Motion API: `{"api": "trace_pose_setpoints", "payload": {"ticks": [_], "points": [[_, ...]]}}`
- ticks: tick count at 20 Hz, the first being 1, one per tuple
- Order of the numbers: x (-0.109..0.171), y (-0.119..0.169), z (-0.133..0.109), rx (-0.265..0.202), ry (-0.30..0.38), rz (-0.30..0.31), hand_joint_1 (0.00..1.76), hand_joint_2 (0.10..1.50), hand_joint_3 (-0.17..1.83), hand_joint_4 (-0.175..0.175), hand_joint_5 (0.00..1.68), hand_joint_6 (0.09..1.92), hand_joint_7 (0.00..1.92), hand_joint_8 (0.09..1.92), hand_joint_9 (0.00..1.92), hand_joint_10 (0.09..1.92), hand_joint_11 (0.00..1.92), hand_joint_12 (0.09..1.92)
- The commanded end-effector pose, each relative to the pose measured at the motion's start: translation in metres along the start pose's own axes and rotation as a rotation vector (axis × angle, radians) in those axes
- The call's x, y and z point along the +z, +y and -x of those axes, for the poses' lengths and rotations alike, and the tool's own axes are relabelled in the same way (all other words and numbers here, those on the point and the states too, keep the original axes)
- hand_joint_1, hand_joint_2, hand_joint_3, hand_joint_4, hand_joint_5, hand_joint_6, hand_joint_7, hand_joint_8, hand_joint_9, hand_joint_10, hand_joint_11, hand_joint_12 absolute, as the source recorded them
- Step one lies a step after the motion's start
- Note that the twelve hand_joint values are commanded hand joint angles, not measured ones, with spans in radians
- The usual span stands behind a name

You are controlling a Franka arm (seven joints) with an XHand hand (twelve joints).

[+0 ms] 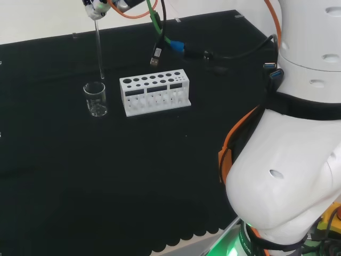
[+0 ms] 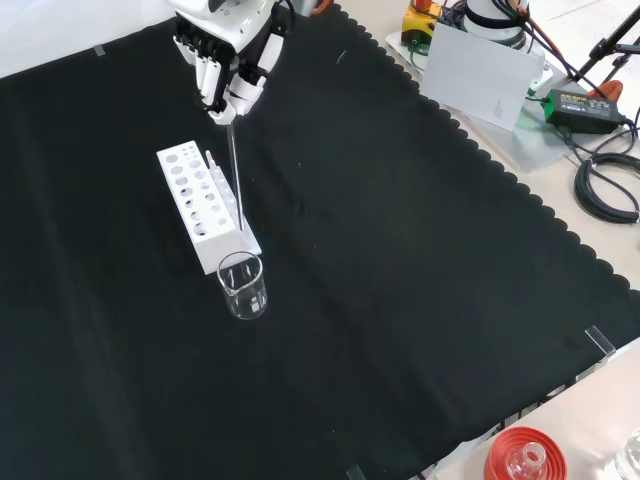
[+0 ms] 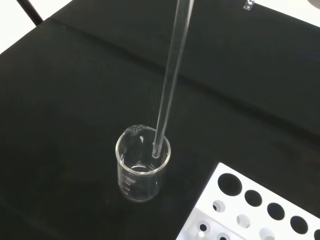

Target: Stir in the beaker to the left of the white test tube rack with the glass rod.

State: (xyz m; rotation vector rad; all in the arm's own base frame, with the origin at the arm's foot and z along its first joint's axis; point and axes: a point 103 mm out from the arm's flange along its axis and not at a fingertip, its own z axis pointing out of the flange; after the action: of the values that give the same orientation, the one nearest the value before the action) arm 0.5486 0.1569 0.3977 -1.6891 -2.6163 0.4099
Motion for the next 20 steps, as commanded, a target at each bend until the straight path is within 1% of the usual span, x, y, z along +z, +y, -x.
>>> {"api": "trace_pose_setpoints", "payload": {"ticks": [1, 6, 14, 20], "points": [[0.0, 0.008, -0.009, -0.024, -0.002, 0.0, 1.2, 1.12, -0.17, -0.175, 1.14, 0.78, 1.61, 0.83, 1.85, 0.47, 1.7, 0.82], [0.0, 0.02, -0.017, -0.042, -0.011, -0.007, 1.2, 1.12, -0.17, -0.175, 1.14, 0.78, 1.61, 0.82, 1.85, 0.47, 1.7, 0.82], [0.004, 0.034, -0.03, -0.073, -0.007, -0.012, 1.2, 1.12, -0.17, -0.175, 1.14, 0.78, 1.62, 0.82, 1.86, 0.47, 1.7, 0.82], [0.009, 0.041, -0.027, -0.082, 0.002, -0.02, 1.2, 1.12, -0.17, -0.175, 1.14, 0.78, 1.62, 0.82, 1.86, 0.46, 1.7, 0.82]]}}
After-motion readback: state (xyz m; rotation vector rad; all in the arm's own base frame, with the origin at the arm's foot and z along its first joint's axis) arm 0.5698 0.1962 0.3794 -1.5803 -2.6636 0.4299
